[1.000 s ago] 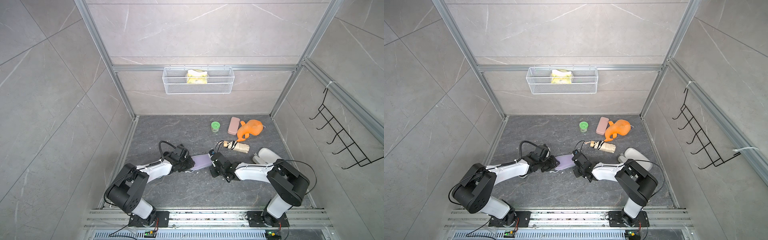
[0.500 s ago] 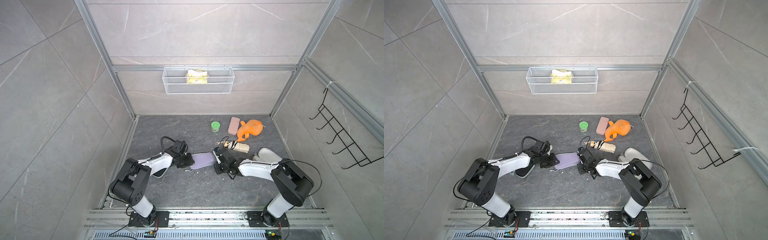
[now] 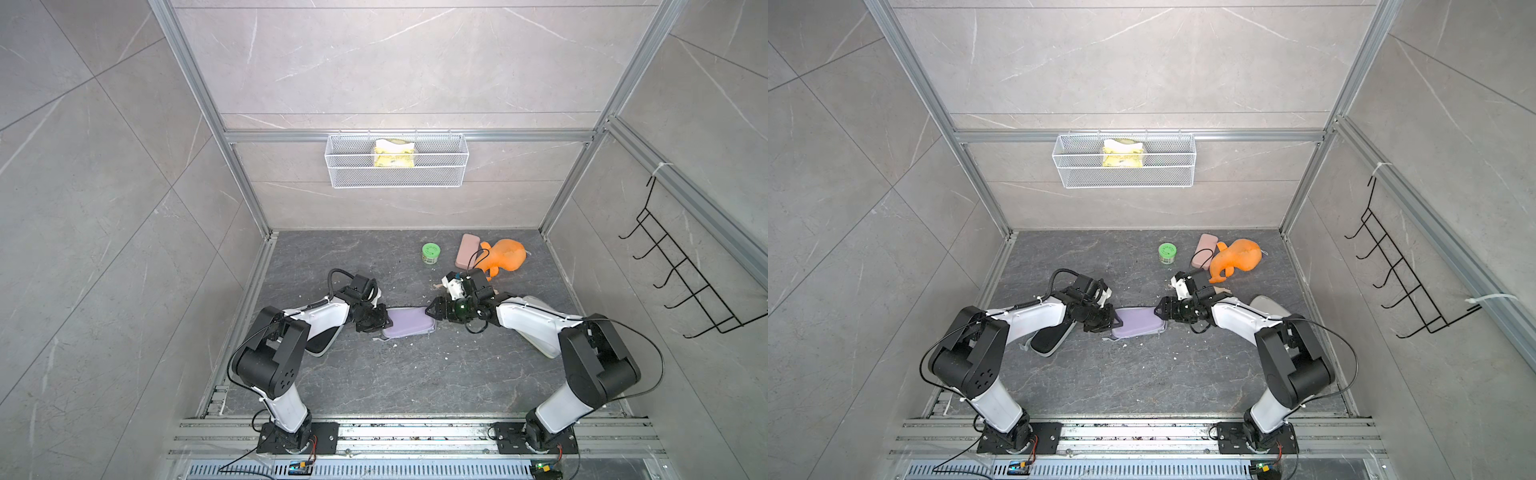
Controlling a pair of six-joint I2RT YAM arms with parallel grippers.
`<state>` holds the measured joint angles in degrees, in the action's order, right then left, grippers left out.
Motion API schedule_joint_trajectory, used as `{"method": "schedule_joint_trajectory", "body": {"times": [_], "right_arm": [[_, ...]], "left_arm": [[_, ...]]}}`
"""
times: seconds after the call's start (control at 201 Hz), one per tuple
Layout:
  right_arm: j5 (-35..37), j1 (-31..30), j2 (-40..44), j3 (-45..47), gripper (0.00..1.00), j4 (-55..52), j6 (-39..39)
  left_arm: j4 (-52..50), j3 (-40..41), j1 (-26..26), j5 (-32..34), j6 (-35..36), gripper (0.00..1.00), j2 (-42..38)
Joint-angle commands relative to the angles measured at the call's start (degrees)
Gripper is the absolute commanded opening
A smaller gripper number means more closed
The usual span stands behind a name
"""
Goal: Put umbrellas into zippered umbrella sleeves
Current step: Zip the zipper on the umbrella sleeve, then pick up the umbrella sleeve at the center of the board.
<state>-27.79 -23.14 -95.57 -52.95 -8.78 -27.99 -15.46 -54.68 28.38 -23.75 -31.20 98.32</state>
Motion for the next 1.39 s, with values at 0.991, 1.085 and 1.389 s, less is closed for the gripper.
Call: {"method": "schedule_joint_trajectory", "body": {"times": [0.991,1.085,1.389], "right_arm": [[-13.93,2.08,-4.71,14.68,0.07,35.36,-33.43],[-12.19,1.59,-4.18,17.12,0.07,40.49,-39.17],[-0.26,-7.04,-0.40,20.51,0.04,46.90,-50.91]], "left_arm": [[25.51,15.62,-9.44,-8.26,-26.73,0.91,-14.17],[33.60,22.19,-4.43,0.23,-35.21,0.95,-19.00],[50.49,27.61,13.26,22.91,-45.99,0.99,-13.23]]}}
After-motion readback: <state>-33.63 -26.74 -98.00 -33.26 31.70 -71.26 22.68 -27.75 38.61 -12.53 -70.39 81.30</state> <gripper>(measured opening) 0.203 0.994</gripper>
